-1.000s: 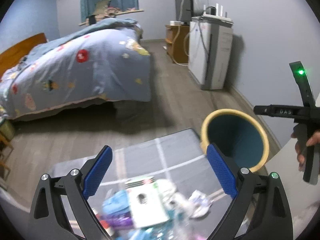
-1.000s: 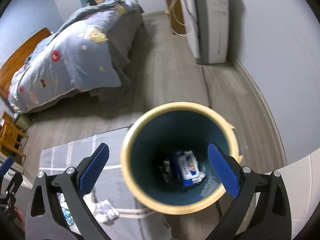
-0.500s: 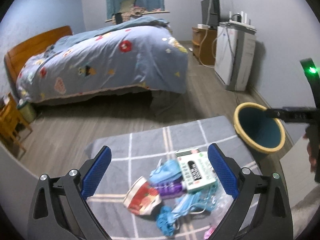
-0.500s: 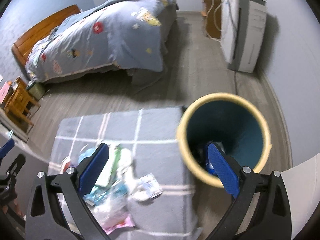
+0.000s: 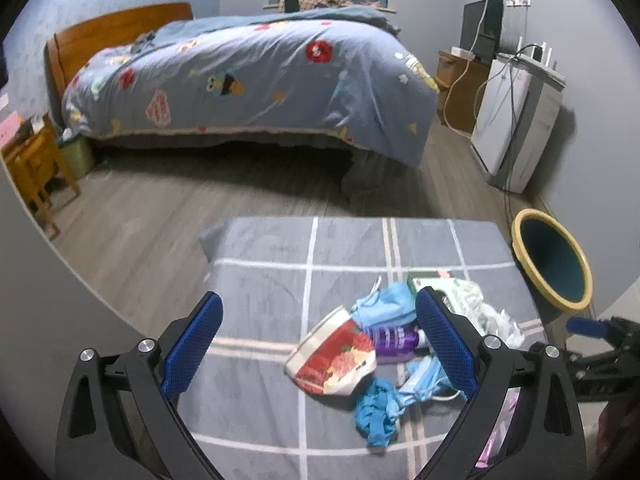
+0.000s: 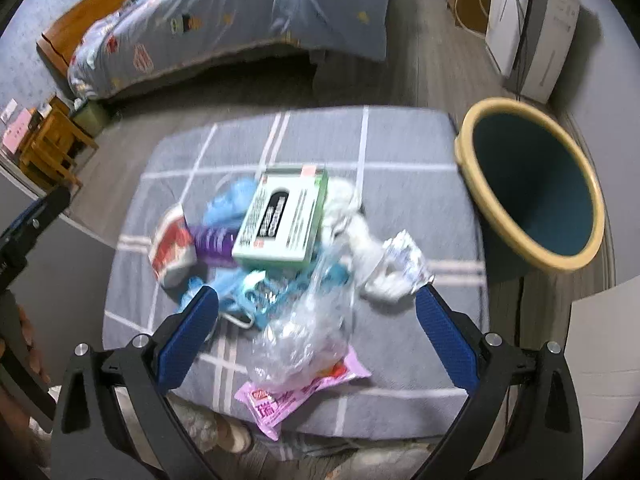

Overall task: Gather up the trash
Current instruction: 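Move both tools back over the remaining trash on the cushion, then grasp the red floral paper cup with the left gripper while the right gripper grasps the clear plastic bag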

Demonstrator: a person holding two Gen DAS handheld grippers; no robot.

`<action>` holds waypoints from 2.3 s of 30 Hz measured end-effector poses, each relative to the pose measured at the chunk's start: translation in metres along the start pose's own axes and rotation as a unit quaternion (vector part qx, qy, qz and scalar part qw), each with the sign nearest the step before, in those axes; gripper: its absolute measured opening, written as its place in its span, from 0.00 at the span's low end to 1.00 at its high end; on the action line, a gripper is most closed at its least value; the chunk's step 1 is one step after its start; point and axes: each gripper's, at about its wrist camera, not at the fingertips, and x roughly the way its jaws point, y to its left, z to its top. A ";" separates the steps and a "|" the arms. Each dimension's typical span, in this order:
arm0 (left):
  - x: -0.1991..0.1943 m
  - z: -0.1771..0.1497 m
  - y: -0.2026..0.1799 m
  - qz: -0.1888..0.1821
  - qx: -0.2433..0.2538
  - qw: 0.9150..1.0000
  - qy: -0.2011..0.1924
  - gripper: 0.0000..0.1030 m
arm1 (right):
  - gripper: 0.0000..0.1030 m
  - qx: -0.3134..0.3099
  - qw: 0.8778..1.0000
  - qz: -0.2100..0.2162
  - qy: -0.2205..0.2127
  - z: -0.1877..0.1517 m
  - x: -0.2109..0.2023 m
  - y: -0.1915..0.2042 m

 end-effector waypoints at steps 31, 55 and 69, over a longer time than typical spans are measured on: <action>0.098 -0.071 -0.031 0.063 0.128 0.978 0.151 0.90 | 0.52 0.013 0.994 0.024 0.102 -0.024 0.058 -0.003; 0.079 -0.042 -0.009 -0.003 0.032 0.994 0.102 0.12 | 0.24 -0.021 0.999 0.035 0.020 0.004 0.027 0.004; 0.082 -0.060 -0.021 -0.026 0.042 0.989 0.143 0.19 | 0.24 -0.003 0.998 0.058 0.008 0.010 0.018 -0.002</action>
